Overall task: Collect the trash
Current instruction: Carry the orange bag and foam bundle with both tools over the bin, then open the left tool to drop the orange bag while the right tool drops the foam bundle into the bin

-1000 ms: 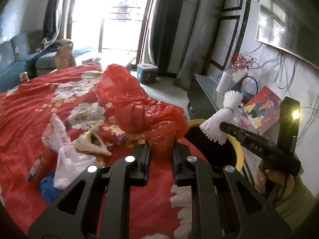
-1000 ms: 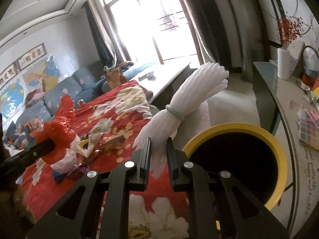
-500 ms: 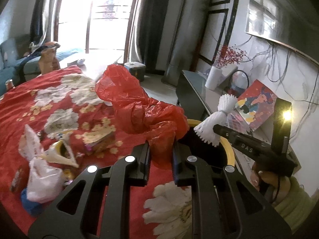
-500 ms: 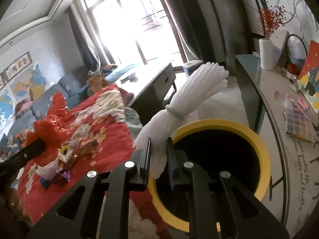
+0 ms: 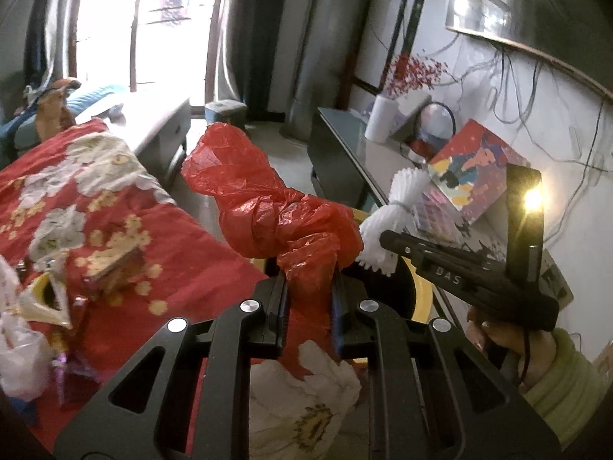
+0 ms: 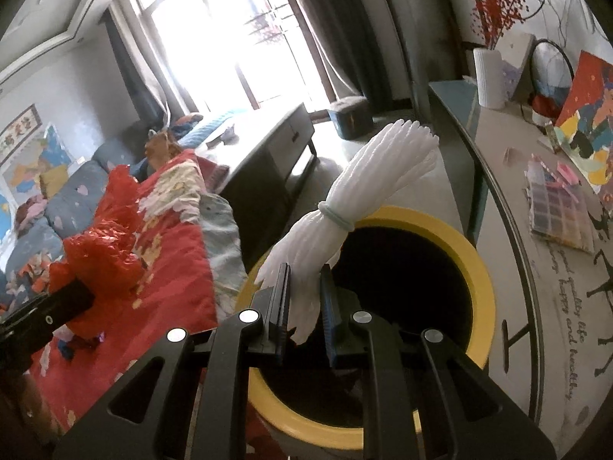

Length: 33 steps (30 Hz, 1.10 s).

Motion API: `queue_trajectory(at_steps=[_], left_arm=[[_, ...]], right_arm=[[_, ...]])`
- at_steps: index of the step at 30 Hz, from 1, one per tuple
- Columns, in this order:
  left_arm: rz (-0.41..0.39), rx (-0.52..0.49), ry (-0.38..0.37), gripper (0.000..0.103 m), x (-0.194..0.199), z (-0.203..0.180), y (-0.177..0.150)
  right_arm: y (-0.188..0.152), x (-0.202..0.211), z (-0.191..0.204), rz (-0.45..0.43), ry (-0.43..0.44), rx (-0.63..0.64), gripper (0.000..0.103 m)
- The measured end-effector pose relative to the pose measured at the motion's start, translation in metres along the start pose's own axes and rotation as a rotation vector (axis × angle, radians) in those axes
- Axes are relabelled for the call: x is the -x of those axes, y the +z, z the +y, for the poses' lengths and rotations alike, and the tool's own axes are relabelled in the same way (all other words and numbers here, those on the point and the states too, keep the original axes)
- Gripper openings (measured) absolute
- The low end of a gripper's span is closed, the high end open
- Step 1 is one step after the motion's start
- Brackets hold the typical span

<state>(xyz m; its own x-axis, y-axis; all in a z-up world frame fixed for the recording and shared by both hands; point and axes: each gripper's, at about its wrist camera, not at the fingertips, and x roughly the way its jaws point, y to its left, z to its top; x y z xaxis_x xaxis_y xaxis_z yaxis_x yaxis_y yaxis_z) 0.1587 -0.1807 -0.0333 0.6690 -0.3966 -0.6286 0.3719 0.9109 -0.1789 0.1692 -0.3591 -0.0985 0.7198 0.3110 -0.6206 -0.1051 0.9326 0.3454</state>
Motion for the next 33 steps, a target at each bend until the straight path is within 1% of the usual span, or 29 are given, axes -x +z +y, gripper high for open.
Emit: queue_trajectory(at_steps=[12,15,22,24,26,27,28,30,32,33], left_arm=[[0.103,-0.053,-0.044,0.012,-0.047,-0.016,-0.008],[0.126,-0.06,-0.047,0.012,-0.057,-0.017,-0.01],[0.163,-0.082,-0.062,0.012,-0.073,-0.02,-0.01],[0.168,-0.081,-0.064,0.013,-0.077,-0.022,-0.009],[0.168,-0.073,-0.067,0.016,-0.077,-0.02,-0.009],[0.168,-0.067,-0.069,0.02,-0.077,-0.019,-0.009],[0.167,-0.063,-0.072,0.027,-0.076,-0.018,-0.009],[0.164,-0.056,-0.075,0.036,-0.075,-0.017,-0.008],[0.156,-0.046,-0.081,0.041,-0.072,-0.016,-0.007],[0.152,-0.04,-0.081,0.045,-0.07,-0.015,-0.007]], right_arm=[[-0.014,-0.018,-0.027,0.086,-0.034,-0.026,0.015],[-0.016,-0.019,-0.03,0.096,-0.038,-0.028,0.017],[-0.018,-0.022,-0.037,0.116,-0.038,-0.039,0.018],[-0.018,-0.022,-0.037,0.118,-0.043,-0.037,0.02],[-0.018,-0.02,-0.037,0.117,-0.045,-0.04,0.025],[-0.018,-0.02,-0.037,0.115,-0.047,-0.04,0.028],[-0.017,-0.019,-0.038,0.112,-0.051,-0.038,0.03],[-0.017,-0.018,-0.038,0.106,-0.055,-0.036,0.035],[-0.016,-0.016,-0.039,0.098,-0.06,-0.039,0.038],[-0.015,-0.015,-0.038,0.093,-0.061,-0.04,0.04]])
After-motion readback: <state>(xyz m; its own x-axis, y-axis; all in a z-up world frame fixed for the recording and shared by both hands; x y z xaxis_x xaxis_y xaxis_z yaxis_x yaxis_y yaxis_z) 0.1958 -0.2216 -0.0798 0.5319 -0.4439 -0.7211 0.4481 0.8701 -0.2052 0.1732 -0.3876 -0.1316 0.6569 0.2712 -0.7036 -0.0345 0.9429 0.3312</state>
